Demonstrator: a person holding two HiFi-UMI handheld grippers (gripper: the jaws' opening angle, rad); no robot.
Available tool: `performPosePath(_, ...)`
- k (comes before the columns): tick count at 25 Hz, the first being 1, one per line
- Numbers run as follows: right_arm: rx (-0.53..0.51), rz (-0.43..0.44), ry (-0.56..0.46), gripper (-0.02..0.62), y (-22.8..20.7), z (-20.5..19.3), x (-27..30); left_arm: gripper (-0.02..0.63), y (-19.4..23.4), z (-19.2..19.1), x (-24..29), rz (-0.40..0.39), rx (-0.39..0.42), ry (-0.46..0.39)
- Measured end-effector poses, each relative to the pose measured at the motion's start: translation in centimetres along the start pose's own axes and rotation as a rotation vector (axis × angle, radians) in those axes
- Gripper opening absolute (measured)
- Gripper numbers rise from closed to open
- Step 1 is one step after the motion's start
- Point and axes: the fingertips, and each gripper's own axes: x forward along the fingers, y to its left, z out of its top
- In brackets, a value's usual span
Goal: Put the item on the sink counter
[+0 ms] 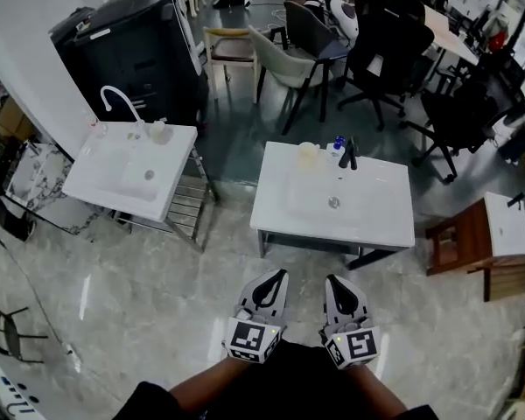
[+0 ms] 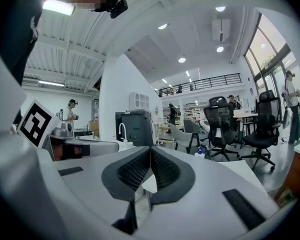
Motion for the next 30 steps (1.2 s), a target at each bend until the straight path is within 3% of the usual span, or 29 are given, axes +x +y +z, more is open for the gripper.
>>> performPosePath(9,-0.005,-0.074,0.029,0.031,-4.9,-3.0,-12.8,0.017,-15.5,-2.6,-2.0,-0.020,0.035,-0.019)
performPosePath(15,-0.011,-0.082,0.052,0.031,-5.6,-4.7,-19.3,0.017,-22.7,-5.1,-5.0,-0.013,0.046,0.012)
performPosePath(30,-0.030,-0.045,-0.022,0.031,-4.5,-3.8,-23.1,0.017,-24.9,-3.9,-8.5,0.112,0.143,-0.030)
